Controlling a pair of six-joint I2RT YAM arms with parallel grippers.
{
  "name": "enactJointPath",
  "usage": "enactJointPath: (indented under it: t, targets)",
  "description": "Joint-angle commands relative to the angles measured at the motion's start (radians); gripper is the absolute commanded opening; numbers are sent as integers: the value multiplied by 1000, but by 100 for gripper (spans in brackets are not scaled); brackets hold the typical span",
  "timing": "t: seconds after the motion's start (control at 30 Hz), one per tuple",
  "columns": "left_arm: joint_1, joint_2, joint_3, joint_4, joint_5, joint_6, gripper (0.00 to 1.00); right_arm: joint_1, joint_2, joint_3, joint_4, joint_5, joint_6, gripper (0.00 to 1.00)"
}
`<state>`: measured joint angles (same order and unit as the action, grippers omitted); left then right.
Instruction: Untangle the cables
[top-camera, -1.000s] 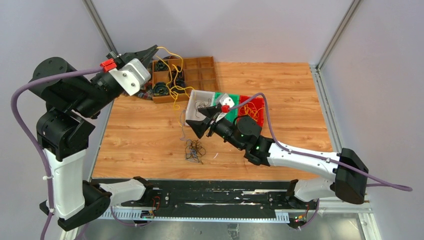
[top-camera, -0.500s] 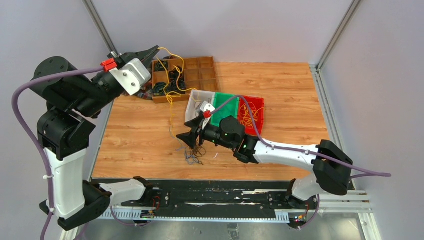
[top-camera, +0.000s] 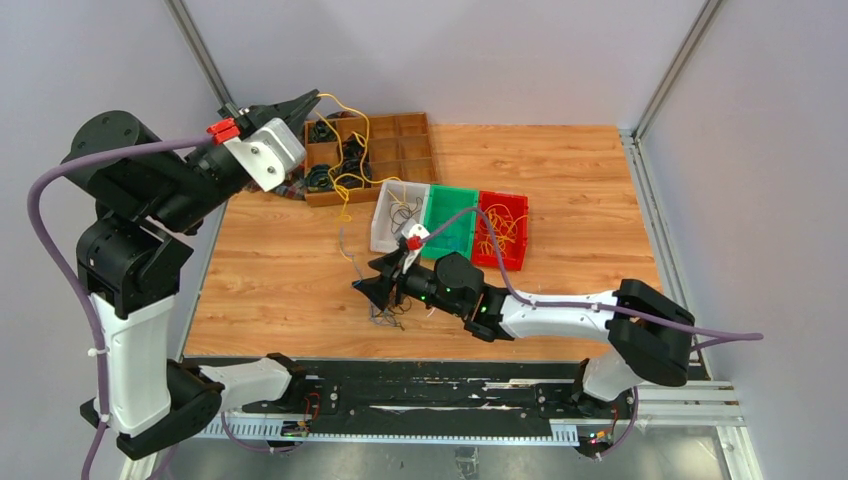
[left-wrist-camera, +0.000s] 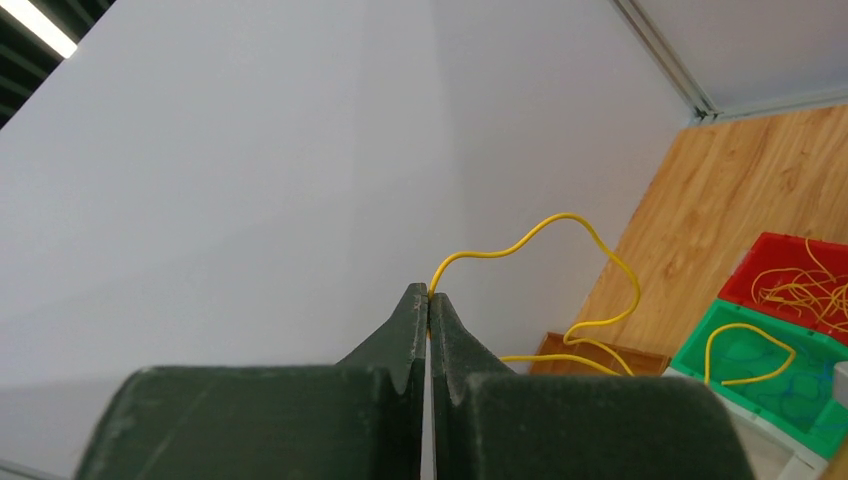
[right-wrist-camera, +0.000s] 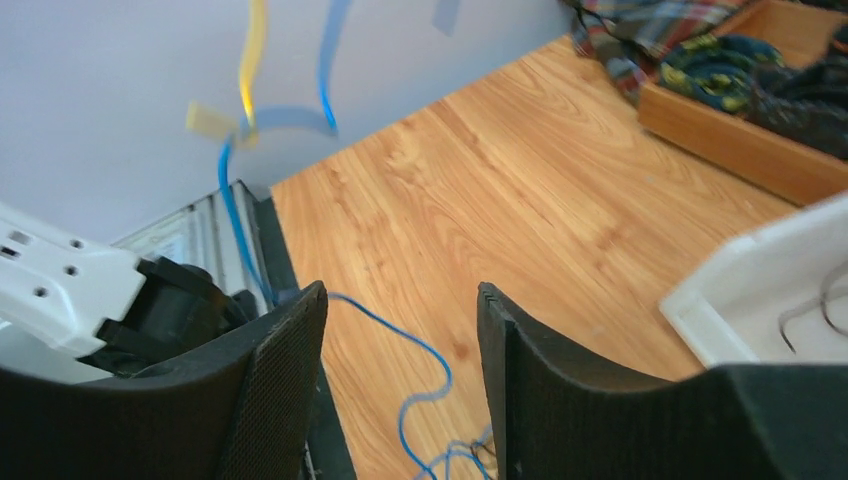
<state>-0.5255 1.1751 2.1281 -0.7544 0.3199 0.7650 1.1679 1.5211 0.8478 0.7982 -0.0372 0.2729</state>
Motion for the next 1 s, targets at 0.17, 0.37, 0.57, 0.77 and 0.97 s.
enactJointPath:
  t: [0.17,0.37,0.57,0.77,0.97]
  targets:
    - [-5,-2,4,31,-4,17,0,13,-169,-122,44,174,-31,60]
    - [-5,-1,1,31,3,12,0,13,-231,-135,14,97,-39,62]
    - [-5,10,12,31,12,0,0,13,-185,-66,1,45,-54,62]
    - [-5,6,8,32,9,4,0,13,-106,16,8,-5,-45,62]
    - [-5,1,7,32,10,4,0,13,-46,78,-28,56,-67,33]
